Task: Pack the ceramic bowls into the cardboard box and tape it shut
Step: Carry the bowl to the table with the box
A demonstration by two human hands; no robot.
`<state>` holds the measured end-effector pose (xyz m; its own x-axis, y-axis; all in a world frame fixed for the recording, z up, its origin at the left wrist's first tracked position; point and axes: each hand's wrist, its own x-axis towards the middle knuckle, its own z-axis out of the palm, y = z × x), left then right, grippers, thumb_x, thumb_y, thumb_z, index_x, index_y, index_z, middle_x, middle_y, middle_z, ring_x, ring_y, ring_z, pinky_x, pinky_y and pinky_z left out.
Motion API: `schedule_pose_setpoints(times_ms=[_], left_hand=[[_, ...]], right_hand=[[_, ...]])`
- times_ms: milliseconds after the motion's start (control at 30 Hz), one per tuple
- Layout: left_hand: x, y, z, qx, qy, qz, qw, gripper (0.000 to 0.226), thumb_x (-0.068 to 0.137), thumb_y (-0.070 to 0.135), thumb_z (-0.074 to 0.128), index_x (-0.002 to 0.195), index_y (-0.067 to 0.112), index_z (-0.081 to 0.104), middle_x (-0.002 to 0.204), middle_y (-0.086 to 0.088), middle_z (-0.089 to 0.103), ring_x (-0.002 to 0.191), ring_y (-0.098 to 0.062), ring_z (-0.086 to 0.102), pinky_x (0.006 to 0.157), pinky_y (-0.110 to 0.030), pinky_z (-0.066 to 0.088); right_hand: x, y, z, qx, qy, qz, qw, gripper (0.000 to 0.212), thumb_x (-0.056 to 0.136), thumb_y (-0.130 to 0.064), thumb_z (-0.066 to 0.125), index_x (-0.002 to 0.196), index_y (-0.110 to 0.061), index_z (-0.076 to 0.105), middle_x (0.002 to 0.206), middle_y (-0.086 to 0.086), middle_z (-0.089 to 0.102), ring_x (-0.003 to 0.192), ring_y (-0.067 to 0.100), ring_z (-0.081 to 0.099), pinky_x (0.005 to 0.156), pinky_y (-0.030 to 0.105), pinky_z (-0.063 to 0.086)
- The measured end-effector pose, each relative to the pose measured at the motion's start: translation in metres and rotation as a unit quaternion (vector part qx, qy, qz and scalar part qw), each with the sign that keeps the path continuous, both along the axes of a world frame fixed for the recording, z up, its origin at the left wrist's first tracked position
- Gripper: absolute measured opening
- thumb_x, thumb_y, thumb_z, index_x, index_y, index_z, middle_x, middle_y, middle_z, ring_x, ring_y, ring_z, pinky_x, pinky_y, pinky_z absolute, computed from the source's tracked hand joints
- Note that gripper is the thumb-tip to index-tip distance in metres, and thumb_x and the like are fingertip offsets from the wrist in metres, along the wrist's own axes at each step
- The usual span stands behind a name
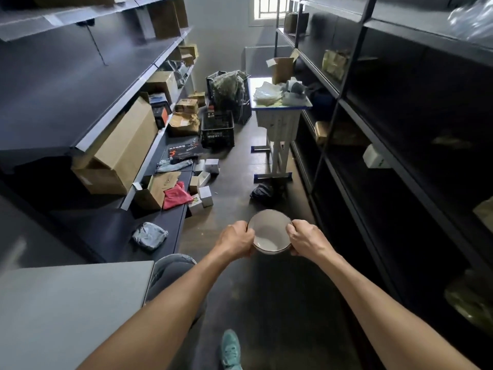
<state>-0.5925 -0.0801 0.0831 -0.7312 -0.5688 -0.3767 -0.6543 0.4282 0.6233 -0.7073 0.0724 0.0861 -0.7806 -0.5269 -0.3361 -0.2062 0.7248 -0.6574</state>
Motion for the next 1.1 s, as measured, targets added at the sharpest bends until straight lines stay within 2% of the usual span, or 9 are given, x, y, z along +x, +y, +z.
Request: schedule_pose_setpoints(times_ms=[167,367,467,567,667,833,1000,1100], left_hand=[[-0.057,-0.05,-0.021,0.021,0.006,-0.013,1.0,0.036,0.072,0.038,0.032,0.084,0.013,0.054,0.085,-0.013,0.075,0.081,-0.036,0.071,0.078,-0.051,0.06],[-0.119,-0.113,-0.007,0.045,0.022,-0.03,0.998,0.029,0.069,0.031,0.037,0.082,0.011,0.053,0.077,-0.012,0.075,0.073,-0.031,0.073,0.073,-0.046,0.06],[-0.145,-0.144,-0.008,0.056,0.021,-0.035,0.998,0.022,0.076,0.027,0.038,0.083,0.011,0.053,0.071,-0.008,0.075,0.065,-0.026,0.073,0.07,-0.039,0.059],[-0.167,-0.167,-0.007,0.042,0.025,-0.04,0.998,0.028,0.079,0.033,0.036,0.083,0.012,0.054,0.071,-0.007,0.075,0.065,-0.025,0.073,0.072,-0.038,0.059],[-0.193,-0.19,-0.013,0.04,0.027,-0.038,0.998,0.033,0.084,0.036,0.032,0.085,0.012,0.055,0.071,-0.007,0.075,0.063,-0.024,0.073,0.073,-0.038,0.058],[-0.245,-0.214,-0.027,0.057,0.011,-0.03,0.998,0.028,0.088,0.031,0.036,0.09,0.013,0.057,0.074,-0.006,0.076,0.06,-0.023,0.073,0.062,-0.031,0.054],[-0.31,-0.232,-0.037,0.06,0.008,0.001,0.998,0.024,0.09,0.026,0.037,0.09,0.013,0.057,0.075,-0.007,0.076,0.06,-0.022,0.072,0.058,-0.027,0.051],[-0.349,-0.243,-0.036,0.059,0.0,0.022,0.998,0.027,0.09,0.028,0.035,0.093,0.012,0.057,0.076,-0.007,0.076,0.062,-0.023,0.073,0.065,-0.033,0.056]], right_hand=[[-0.044,-0.04,-0.001,0.014,0.008,-0.013,1.0,0.031,0.094,-0.028,0.037,0.083,-0.01,0.059,0.07,0.002,0.069,0.055,0.018,0.071,0.076,0.041,0.06],[-0.104,-0.105,0.004,0.012,0.016,-0.022,1.0,0.029,0.094,-0.025,0.037,0.08,-0.009,0.056,0.067,0.002,0.068,0.056,0.018,0.071,0.071,0.037,0.059],[-0.131,-0.133,0.004,-0.002,0.015,-0.029,0.999,0.029,0.094,-0.026,0.038,0.079,-0.009,0.056,0.061,0.001,0.069,0.055,0.019,0.071,0.07,0.038,0.059],[-0.153,-0.156,0.0,-0.015,0.001,-0.035,0.999,0.03,0.095,-0.025,0.038,0.083,-0.007,0.059,0.065,0.003,0.07,0.056,0.018,0.071,0.067,0.036,0.06],[-0.182,-0.176,-0.003,-0.027,-0.006,-0.032,0.999,0.031,0.095,-0.028,0.038,0.081,-0.008,0.059,0.066,0.003,0.071,0.055,0.019,0.071,0.072,0.041,0.061],[-0.234,-0.202,-0.013,0.004,0.001,-0.002,1.0,0.027,0.098,-0.018,0.04,0.088,-0.003,0.06,0.076,0.009,0.072,0.064,0.022,0.073,0.073,0.042,0.061],[-0.307,-0.228,-0.026,-0.016,-0.019,0.002,1.0,0.033,0.095,-0.028,0.037,0.084,-0.007,0.059,0.066,0.004,0.072,0.055,0.017,0.07,0.072,0.041,0.061],[-0.352,-0.244,-0.023,-0.006,-0.018,0.028,0.999,0.033,0.095,-0.028,0.036,0.083,-0.009,0.06,0.067,0.004,0.072,0.055,0.018,0.07,0.071,0.041,0.061]])
